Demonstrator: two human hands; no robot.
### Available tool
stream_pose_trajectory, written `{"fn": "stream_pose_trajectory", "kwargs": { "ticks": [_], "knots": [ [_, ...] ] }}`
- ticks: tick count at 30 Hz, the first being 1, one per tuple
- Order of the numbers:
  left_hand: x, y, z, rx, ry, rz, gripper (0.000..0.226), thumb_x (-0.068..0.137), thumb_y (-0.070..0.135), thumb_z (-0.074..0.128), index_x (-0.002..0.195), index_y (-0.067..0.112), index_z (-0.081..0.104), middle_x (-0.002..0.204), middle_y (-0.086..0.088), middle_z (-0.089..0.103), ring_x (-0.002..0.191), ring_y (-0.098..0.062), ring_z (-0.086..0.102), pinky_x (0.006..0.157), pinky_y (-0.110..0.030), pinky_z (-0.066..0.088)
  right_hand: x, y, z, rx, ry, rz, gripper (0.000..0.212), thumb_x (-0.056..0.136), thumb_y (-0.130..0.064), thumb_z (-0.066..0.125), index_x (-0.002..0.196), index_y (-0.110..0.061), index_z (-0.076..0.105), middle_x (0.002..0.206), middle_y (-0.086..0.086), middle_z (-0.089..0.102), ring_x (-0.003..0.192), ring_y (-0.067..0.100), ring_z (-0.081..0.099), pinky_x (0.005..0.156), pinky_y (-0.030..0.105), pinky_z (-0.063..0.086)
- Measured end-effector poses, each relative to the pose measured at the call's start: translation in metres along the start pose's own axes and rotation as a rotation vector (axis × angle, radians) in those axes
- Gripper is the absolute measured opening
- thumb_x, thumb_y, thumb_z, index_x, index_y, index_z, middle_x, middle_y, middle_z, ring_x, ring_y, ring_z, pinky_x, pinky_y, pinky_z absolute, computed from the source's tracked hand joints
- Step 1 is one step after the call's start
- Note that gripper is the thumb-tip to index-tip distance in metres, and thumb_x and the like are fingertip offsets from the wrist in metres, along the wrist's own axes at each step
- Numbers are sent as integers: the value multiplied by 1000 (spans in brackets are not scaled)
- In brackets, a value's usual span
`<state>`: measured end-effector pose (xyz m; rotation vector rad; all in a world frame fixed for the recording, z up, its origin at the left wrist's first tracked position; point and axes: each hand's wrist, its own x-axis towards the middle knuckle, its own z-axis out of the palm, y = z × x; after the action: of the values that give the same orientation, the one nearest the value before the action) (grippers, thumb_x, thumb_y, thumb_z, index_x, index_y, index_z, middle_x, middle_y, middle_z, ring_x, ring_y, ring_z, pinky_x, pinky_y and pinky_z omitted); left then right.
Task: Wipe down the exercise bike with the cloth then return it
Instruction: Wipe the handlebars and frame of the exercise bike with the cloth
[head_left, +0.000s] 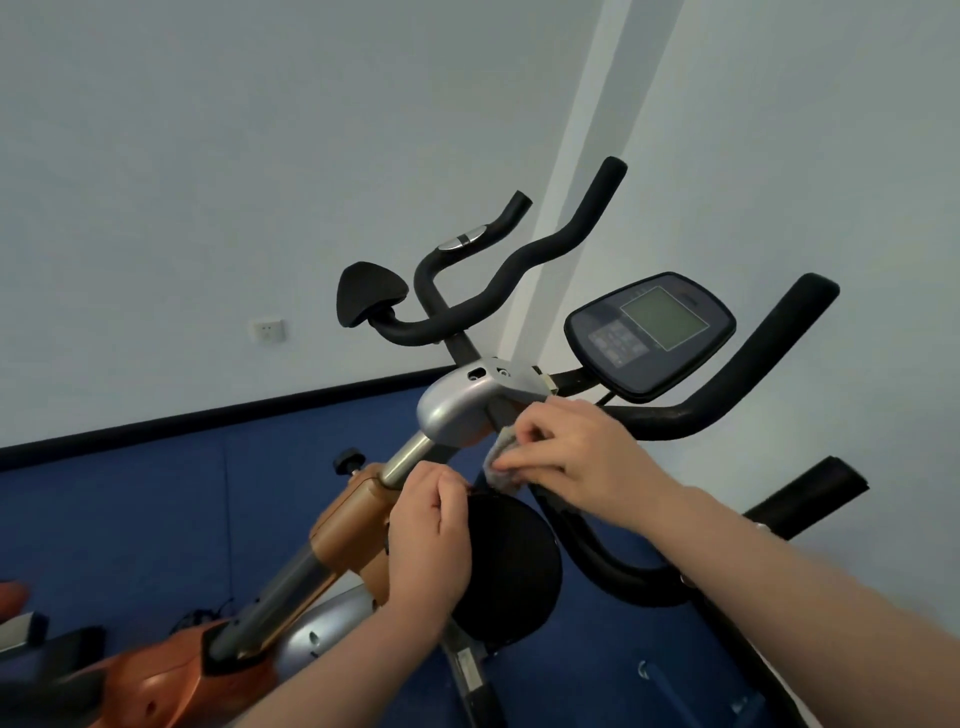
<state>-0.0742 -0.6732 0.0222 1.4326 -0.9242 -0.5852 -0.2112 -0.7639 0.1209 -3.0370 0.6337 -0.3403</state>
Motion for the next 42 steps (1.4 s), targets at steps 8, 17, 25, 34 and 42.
{"fn": "stream_pose_trajectory", "kwargs": {
  "ticks": [8, 17, 25, 34, 42],
  "knots": [
    [-1, -1, 2, 4, 56, -36, 30, 92, 14, 41, 66, 18, 55, 71, 5, 55, 69, -8, 53, 64, -26, 44, 16, -13, 6, 114, 38, 97, 14, 84, -28, 67, 95, -24, 75, 88, 0, 57, 83, 18, 53, 72, 33, 44],
    [-1, -1, 3, -44, 88, -74, 28, 91, 9, 42, 67, 10, 54, 70, 1, 54, 65, -6, 51, 57, -13, 41, 5, -6, -12, 334, 178, 415, 15, 84, -27, 69, 98, -27, 74, 86, -13, 54, 85, 6, 55, 77, 24, 45],
    [-2, 2, 2, -82, 74, -96, 26, 90, 8, 41, 68, 5, 54, 71, 0, 55, 62, -3, 51, 56, -11, 42, -29, -19, -19, 136, -210, 363, 19, 86, -40, 59, 84, -28, 73, 81, -13, 48, 78, 7, 50, 72, 38, 48],
    [-1, 2, 1, -79, 60, -91, 25, 91, 9, 44, 68, 4, 54, 70, -10, 54, 61, -6, 48, 56, -12, 39, 15, -29, 11, 54, 26, 153, 17, 87, -28, 64, 99, -22, 75, 95, 3, 63, 87, 22, 53, 75, 38, 43],
    [32, 37, 4, 155, -278, -51, 9, 85, 29, 55, 79, 35, 58, 79, 10, 64, 74, -3, 59, 64, -26, 46, -39, 26, -17, -159, 372, 632, 10, 86, -18, 67, 91, -22, 73, 91, -3, 60, 85, 19, 53, 65, 26, 40]
  ]
}}
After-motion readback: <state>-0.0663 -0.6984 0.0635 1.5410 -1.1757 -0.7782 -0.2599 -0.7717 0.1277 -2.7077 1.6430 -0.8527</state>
